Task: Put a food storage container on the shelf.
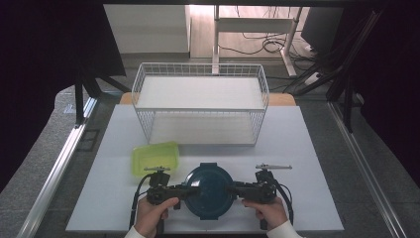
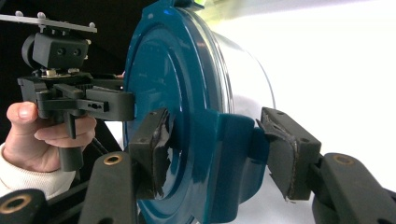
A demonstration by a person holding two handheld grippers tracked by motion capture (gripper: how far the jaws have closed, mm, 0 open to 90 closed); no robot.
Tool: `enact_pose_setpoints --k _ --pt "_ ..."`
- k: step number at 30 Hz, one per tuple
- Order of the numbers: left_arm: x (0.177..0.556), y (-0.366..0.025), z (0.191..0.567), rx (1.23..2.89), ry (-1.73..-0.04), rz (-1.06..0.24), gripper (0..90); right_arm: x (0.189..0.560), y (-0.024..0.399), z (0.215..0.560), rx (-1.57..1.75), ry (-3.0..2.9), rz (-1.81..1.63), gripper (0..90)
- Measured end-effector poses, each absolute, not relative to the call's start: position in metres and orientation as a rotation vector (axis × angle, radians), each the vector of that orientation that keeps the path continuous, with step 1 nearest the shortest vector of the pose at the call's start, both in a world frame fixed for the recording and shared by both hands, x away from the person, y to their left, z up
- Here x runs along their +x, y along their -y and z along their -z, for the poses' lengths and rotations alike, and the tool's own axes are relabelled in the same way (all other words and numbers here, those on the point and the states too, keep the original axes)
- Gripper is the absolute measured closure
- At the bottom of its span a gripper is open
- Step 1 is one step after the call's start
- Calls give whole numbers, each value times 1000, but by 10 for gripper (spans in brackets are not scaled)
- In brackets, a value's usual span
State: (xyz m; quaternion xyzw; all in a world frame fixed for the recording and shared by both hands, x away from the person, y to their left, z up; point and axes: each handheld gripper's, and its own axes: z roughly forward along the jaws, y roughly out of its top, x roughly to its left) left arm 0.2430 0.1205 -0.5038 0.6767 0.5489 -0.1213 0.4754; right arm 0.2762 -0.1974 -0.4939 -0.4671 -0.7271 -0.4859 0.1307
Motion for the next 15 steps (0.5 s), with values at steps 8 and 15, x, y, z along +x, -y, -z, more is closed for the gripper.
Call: enact_pose_setpoints --k 8,15 --pt "242 -120 501 1674 -1329 271 337 276 197 493 -1346 2124 1423 439" --pt "243 -120 499 1688 -1321 255 339 277 196 491 -1351 2133 1433 436"
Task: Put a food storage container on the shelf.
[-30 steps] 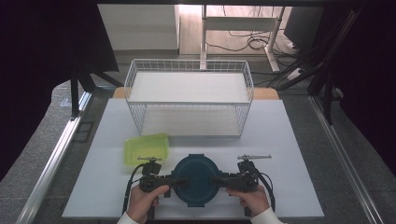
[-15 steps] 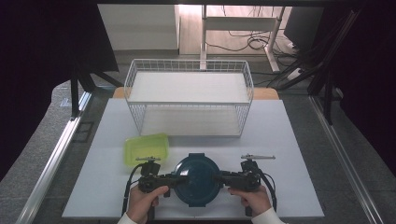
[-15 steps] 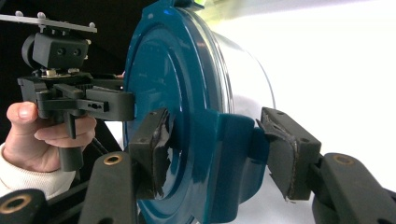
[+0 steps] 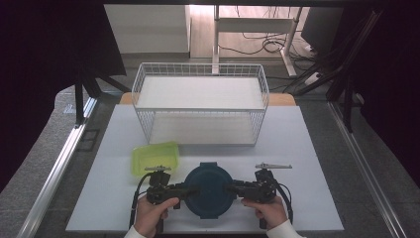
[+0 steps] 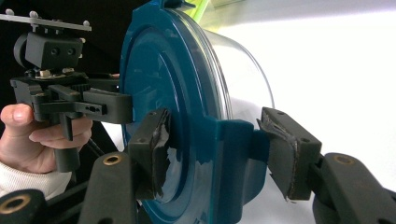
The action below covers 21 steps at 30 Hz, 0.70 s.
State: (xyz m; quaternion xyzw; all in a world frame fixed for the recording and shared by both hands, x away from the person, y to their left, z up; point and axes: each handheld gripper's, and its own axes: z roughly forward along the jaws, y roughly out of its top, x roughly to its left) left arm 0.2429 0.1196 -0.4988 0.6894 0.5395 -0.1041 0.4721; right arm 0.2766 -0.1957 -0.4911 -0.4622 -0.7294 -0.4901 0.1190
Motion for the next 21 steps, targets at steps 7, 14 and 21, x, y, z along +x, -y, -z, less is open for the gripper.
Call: enact_pose_setpoints --k 7,14,21 --pt "246 -119 496 1692 -1313 254 339 278 196 488 -1351 2137 1439 436" --pt "250 -117 488 1687 -1286 246 340 280 199 478 -1346 2158 1466 436" --pt "256 -116 478 1689 -1266 226 342 285 200 467 -1336 2175 1500 436"
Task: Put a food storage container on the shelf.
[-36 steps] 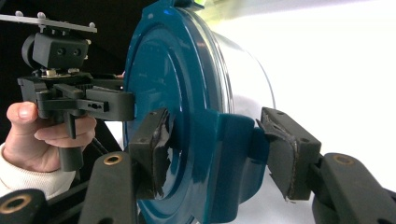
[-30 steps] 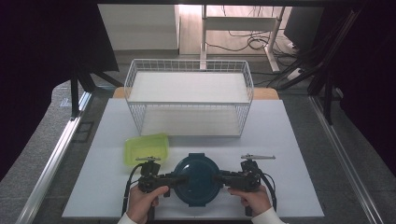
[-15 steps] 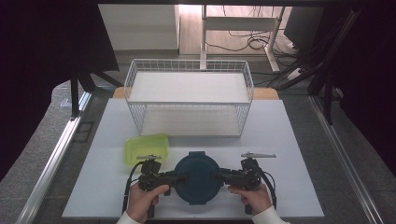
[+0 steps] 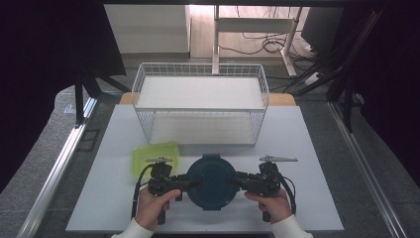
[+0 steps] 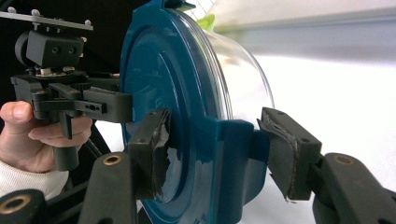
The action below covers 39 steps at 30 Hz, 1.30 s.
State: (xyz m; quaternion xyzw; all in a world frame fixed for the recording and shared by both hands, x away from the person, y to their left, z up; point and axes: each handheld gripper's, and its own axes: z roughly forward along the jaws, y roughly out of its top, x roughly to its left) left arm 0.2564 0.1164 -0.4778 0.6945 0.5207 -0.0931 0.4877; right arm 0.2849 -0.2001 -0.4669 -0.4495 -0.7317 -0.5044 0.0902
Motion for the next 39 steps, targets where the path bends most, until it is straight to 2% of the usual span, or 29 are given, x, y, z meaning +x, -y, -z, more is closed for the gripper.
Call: enact_pose_setpoints --k 15,29,39 --pt "272 -123 444 1692 -1230 180 346 298 196 439 -1310 2189 1561 436" --pt "291 -134 402 1648 -1199 138 346 322 183 386 -1271 2245 1612 437" --pt "307 -140 380 1644 -1187 111 345 337 178 367 -1260 2246 1633 437"
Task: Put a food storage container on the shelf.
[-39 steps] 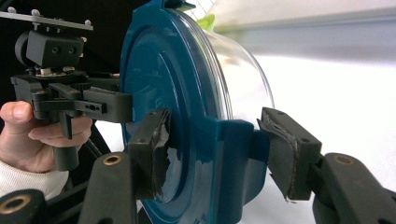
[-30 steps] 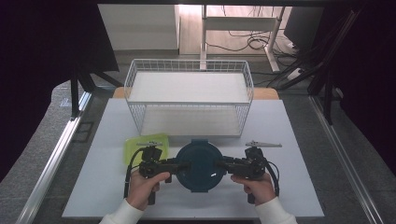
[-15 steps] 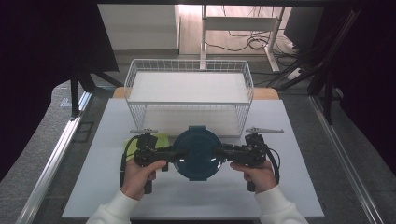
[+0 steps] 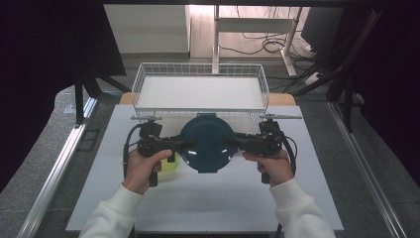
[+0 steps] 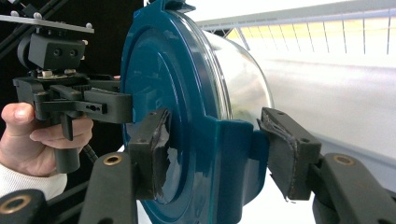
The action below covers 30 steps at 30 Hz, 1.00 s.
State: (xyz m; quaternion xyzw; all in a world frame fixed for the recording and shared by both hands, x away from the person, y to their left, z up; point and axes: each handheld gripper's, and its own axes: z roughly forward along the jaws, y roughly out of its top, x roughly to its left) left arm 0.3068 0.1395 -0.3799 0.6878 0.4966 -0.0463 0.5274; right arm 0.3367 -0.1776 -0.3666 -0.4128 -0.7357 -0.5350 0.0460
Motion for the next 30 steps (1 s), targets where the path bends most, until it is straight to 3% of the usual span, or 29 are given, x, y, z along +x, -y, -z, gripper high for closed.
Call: enact_pose_setpoints --k 30 --pt "337 -144 336 1676 -1143 59 345 365 174 329 -1245 2234 1690 439"
